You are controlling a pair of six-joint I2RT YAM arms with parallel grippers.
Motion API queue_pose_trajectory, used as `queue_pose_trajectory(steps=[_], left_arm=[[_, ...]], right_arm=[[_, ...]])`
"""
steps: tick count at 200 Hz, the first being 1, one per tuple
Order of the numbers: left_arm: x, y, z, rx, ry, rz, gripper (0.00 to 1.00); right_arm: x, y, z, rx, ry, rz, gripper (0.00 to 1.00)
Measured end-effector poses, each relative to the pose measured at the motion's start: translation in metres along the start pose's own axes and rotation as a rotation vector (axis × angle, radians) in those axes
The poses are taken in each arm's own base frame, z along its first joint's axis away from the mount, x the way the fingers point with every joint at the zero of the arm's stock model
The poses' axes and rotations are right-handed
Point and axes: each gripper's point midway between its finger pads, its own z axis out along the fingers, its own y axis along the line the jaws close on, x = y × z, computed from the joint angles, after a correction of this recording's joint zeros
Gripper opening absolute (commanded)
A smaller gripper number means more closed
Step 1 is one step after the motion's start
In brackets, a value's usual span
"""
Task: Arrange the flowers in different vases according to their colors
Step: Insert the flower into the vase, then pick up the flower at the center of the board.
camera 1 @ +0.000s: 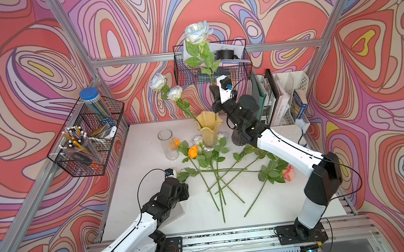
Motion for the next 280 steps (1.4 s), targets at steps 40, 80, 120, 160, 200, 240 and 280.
queue_pose_trajectory(steps=[40,80,120,160,200,240,280], left_arm=[[0.000,0.000,0.000,0.001,0.000,0.006,0.51],[0.000,0.000,0.000,0.001,0.000,0.007,0.51],[0.000,-0.001,0.001,0.005,0.000,0.007,0.51],[0.002,-0.001,0.003,0.001,0.012,0.016,0.51],[0.002,-0.001,0.002,0.003,0.010,0.016,0.51],[0.001,-0.001,0.002,0.004,0.009,0.015,0.51],[0.004,0.000,0.004,-0.003,0.020,0.020,0.51]], right_arm=[[0.067,0.027,0.029,-0.074,0.061,0.000,0.00],[0.121,0.044,0.028,-0.122,0.142,0.019,0.35],[0.140,0.043,0.005,-0.119,0.186,0.012,0.76],[0.076,0.023,-0.027,-0.085,0.113,0.003,0.83],[-0.027,-0.004,-0.074,-0.061,0.005,0.026,0.78],[0.004,0.010,-0.118,-0.163,0.218,0.097,0.63],[0.194,0.072,-0.167,-0.320,0.772,0.191,0.47]])
